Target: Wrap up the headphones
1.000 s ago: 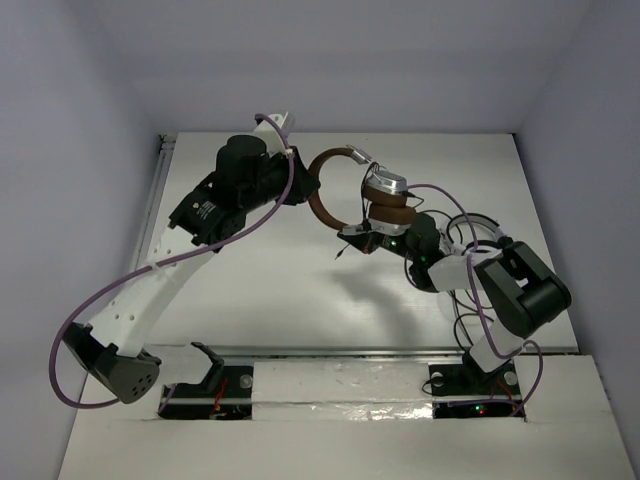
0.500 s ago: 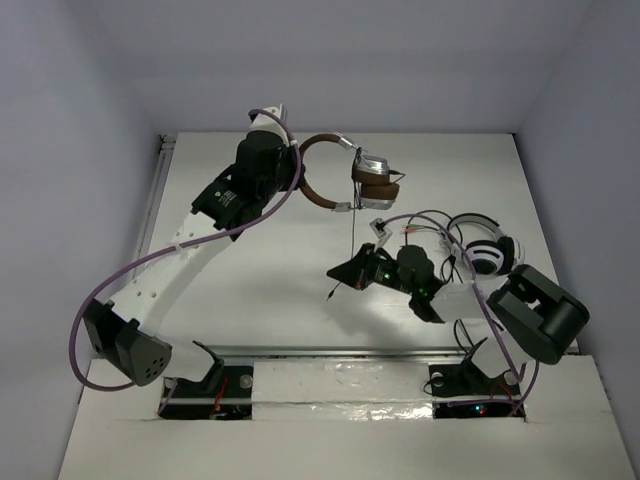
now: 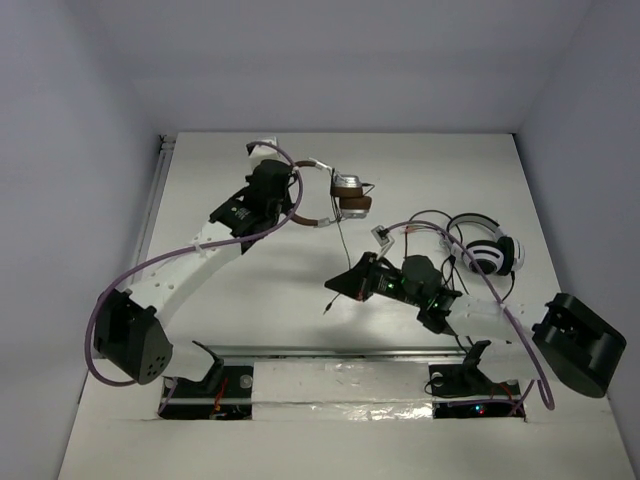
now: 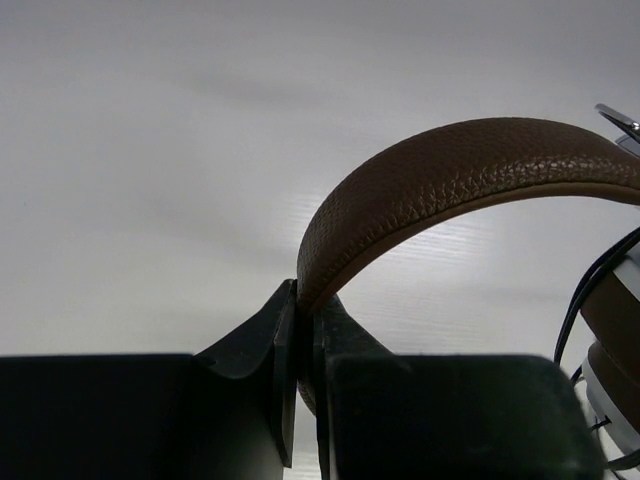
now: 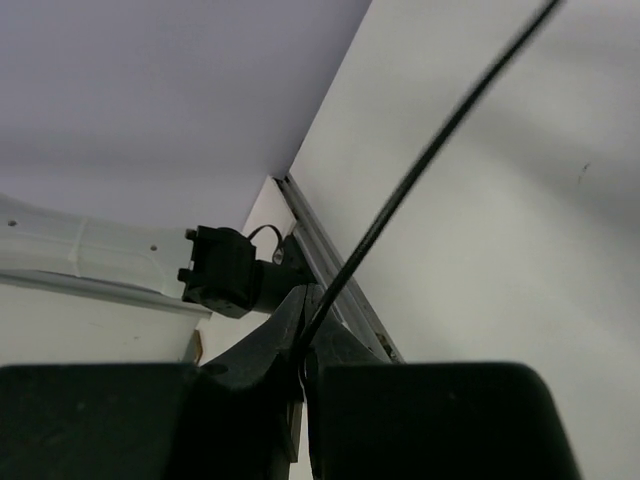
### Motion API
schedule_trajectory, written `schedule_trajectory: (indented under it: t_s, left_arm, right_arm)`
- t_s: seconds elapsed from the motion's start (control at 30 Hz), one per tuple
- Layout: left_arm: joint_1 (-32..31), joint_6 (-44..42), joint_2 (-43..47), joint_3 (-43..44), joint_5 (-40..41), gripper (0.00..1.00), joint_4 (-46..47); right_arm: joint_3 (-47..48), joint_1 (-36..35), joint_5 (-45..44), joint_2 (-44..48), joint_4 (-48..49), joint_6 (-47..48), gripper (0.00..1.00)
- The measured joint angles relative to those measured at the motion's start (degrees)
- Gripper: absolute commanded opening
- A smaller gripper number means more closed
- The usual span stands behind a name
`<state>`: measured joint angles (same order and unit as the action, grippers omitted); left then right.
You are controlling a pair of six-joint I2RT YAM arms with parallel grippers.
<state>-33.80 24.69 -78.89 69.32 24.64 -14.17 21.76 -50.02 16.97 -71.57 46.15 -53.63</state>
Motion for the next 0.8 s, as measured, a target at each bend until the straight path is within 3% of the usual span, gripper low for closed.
schedule_trajectory:
  t_s: [0.33, 0.5, 0.57, 0.8]
  left_arm:
    - [-7.34, 4.7, 0.5, -14.27, 1.73, 0.0, 2.36]
    - [-10.4, 8.13, 2.51, -18.4, 0.85, 0.0, 3.32]
    - [-11.3, 9.38, 3.04, -19.61, 0.83, 0.0, 3.76]
    - [-12.63, 13.6, 3.43, -24.39, -1.88, 0.0, 5.75]
  right_arm:
    - [9.77, -0.09, -7.32, 4.22, -11.65, -2.93, 0.08]
    - [14.34, -0.31, -15.17, 0.92, -15.47, -3.21, 0.11]
    - [15.54, -0.31, -18.32, -0.42, -16.24, -3.17, 0.17]
    - [19.37, 0.22, -26.8, -6.6, -16.17, -2.69, 0.19]
